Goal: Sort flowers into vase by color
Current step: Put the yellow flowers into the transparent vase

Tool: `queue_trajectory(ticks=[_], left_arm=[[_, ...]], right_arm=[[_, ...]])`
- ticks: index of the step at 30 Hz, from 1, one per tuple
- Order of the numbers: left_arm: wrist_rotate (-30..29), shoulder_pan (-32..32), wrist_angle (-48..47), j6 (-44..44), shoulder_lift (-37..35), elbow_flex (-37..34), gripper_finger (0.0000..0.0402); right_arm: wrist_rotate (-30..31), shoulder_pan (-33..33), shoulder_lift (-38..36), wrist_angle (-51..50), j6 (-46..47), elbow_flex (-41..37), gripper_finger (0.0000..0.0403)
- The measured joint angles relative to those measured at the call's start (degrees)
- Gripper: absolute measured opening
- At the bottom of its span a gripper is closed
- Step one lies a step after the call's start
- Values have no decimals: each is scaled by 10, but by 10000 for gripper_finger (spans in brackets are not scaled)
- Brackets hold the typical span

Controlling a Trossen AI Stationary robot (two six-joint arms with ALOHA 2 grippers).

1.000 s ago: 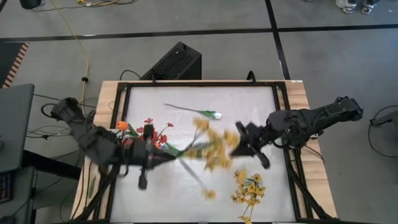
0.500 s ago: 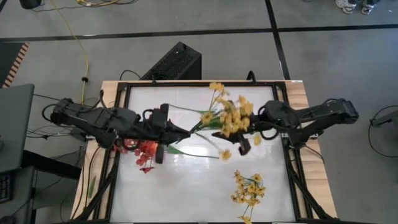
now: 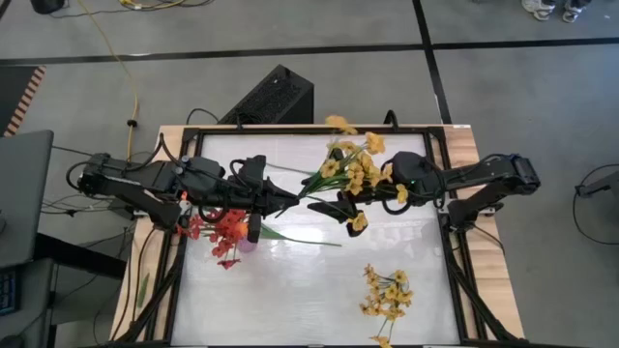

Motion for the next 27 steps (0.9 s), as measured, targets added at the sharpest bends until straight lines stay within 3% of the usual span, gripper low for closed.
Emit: queue_trajectory(ticks=[3,6,12,19,23,27], left_arm=[[-2,0,1,-7,0,0,0],[-3,-1,-2,-18,0,0,12],[-6,-12,-21,-16,-5,0,86],[-30,-12,-52,-13,-75,0,154],[-44,-16,-75,-9,-122,0,163],[-79,-24,-107,-5,-160,1,165]], right_arm=[[0,0,6,-12,0,16,254],[3,0,1,-33,0,25,206],[31,0,-47,-109,0,27,40],[79,5,-172,-395,54,27,46],[113,32,-247,-583,105,27,39],[186,78,-302,-753,198,27,33]])
